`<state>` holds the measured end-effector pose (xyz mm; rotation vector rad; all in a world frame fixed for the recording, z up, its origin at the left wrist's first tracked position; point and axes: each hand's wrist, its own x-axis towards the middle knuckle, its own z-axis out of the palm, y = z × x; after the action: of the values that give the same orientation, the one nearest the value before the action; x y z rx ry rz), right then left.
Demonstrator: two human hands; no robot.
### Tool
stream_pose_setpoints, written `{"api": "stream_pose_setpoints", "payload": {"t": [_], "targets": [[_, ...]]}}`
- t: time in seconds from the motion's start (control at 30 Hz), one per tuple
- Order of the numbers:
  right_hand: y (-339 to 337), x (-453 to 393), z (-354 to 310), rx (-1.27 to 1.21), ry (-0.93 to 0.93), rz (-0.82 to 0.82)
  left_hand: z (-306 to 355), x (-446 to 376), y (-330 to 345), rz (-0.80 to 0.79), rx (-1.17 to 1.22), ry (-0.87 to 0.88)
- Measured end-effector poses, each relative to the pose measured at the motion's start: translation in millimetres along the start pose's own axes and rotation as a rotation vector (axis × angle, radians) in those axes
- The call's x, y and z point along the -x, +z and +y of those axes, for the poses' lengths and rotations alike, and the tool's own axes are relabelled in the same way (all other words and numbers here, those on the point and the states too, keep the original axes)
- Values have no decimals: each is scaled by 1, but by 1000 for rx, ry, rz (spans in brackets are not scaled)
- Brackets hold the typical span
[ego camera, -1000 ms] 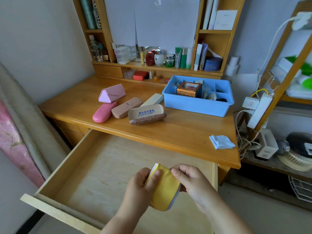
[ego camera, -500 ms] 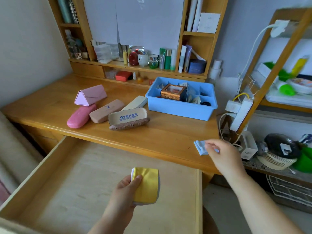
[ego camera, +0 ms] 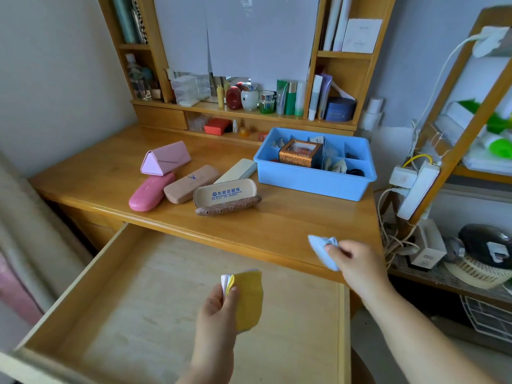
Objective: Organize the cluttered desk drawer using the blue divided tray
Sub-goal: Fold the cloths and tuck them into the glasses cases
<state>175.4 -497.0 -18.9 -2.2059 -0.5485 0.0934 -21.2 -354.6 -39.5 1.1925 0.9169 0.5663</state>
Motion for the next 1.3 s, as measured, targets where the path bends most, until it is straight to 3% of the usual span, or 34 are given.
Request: {"api": "stream_pose_setpoints", "payload": {"t": [0.1,0.3,0.4,0.57,0.67,0.77,0.83,0.87,1.0,1.07,1.13,1.2,1.3], "targets": [[29,39,-34,-231,77,-93,5,11,8,60,-27,145],[66,106,-90,-115,-280,15,6,31,15,32,65,195],[72,118,-97,-262,-222,-33,9,38,6,-35,174,211],[64,112,-104,-536,-2,-374,14,42,-11,-107,188,221],[59,106,-101,-322,-43,-398,14,43,-19,-188,4,299],[56,103,-94,45,-215,-169,12,40,-23,-143,-212,369],[56,99,-88,81,-339,-89,16,36,-25,-169,-236,377],[55,96,-86,18,-330,-137,19,34,-27,-224,-216,368],[46,82,-79,-479,76,-558,27,25,-33,-408,-140,284],[48,79,-74,-775,250,-658,28,19,-30,-424,-115,241],[56,75,-71,-886,313,-654,30,11,-23,-414,-154,237],[62,68,-70,-895,336,-536,34,-5,-17,-365,-204,238],[61,48,-64,-942,359,-373,50,-47,-15,-138,-267,309]]}}
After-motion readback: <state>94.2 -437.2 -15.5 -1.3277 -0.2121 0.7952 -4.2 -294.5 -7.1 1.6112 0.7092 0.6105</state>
